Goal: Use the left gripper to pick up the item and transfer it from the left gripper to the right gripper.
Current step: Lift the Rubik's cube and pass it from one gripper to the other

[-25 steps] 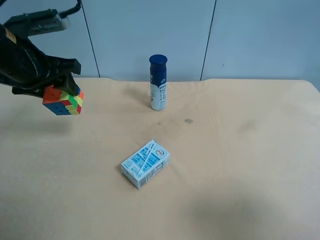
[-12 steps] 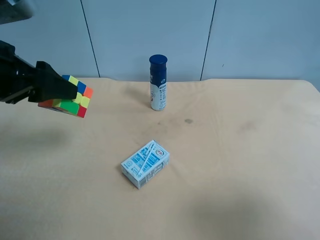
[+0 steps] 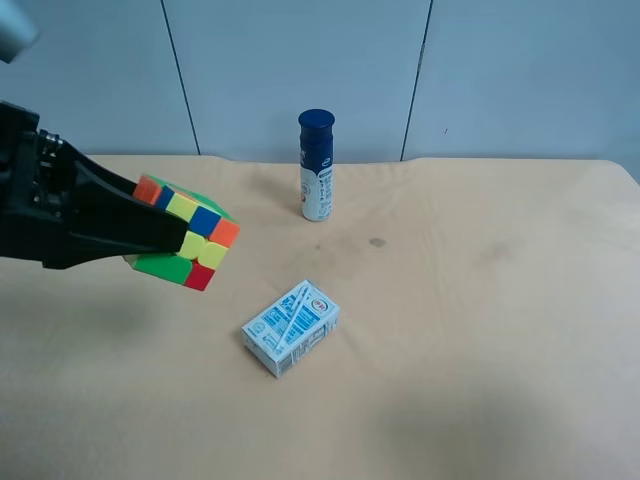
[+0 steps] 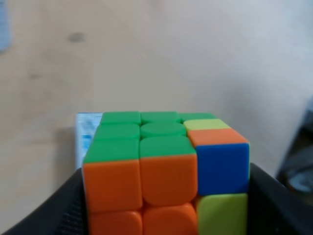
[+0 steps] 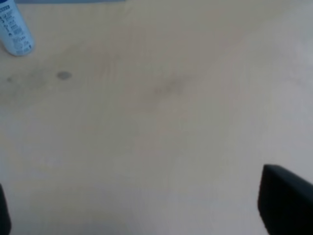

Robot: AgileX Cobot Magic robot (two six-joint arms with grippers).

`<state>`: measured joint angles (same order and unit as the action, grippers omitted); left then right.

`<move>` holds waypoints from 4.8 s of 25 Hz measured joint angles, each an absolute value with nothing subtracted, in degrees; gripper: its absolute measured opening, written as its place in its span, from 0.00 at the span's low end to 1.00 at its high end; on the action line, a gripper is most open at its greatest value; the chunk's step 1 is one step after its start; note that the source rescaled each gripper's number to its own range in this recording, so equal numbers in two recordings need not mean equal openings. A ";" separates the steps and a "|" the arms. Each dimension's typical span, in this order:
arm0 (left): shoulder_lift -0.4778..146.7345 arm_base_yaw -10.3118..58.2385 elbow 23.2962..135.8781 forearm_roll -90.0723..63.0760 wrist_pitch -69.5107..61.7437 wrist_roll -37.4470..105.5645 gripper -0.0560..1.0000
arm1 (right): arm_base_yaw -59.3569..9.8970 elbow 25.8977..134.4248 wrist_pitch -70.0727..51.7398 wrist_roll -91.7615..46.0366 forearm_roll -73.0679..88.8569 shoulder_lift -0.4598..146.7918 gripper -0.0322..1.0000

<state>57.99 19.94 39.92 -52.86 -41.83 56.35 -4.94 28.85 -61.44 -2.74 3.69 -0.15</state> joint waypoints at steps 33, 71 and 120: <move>63.78 42.52 39.92 -82.65 -23.74 89.17 0.05 | -4.94 28.85 -61.30 -2.74 3.69 -0.15 1.00; 63.96 42.52 39.92 -98.17 -25.48 109.89 0.05 | -4.94 31.49 -65.64 -49.53 97.62 58.21 1.00; 63.96 42.52 39.92 -98.53 -34.13 110.97 0.05 | -18.50 31.49 -68.65 -50.45 99.19 68.45 1.00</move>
<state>63.96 42.52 39.92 -98.53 -34.13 110.97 -18.50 31.49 -68.65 -50.45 99.19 68.45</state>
